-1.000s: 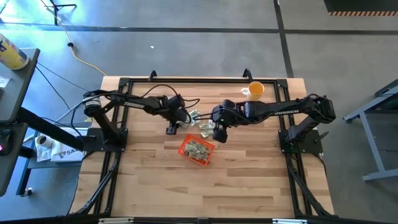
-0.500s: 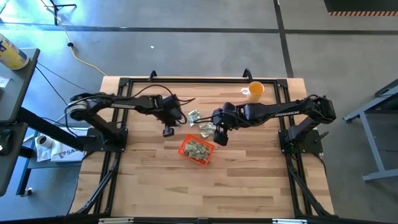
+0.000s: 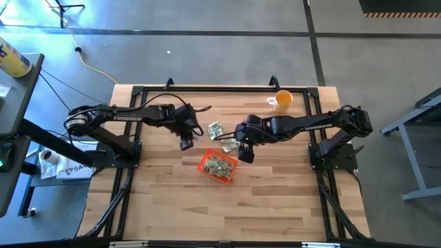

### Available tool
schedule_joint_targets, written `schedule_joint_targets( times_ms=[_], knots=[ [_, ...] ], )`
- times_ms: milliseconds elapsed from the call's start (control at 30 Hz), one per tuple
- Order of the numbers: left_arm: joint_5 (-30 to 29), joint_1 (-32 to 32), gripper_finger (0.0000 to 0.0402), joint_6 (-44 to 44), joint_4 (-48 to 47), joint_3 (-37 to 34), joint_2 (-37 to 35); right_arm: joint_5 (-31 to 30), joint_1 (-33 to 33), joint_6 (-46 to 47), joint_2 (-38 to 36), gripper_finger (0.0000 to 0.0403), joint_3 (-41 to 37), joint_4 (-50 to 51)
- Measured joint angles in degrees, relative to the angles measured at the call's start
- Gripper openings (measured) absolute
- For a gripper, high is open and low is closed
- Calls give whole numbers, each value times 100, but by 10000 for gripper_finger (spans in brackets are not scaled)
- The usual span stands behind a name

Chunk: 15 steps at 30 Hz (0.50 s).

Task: Pick and place Stevia / Truvia into bins
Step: Put the stevia packet into the orange bin

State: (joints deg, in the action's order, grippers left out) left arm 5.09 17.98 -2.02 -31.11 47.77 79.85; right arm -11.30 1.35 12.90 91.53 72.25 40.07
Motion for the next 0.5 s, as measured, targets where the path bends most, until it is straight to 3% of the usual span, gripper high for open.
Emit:
schedule_joint_targets(
  times_ms=[167,267,500],
  knots=[
    [-554,2,253,-118,-198,0,0,-19,-1,11,0,295,0,7],
    [-592,2,290,-108,-169,0,0,-23,-1,55,0,295,0,22],
    [-492,174,280,419,465,2,454,-85,-34,76,0,295,0,4]
  ],
)
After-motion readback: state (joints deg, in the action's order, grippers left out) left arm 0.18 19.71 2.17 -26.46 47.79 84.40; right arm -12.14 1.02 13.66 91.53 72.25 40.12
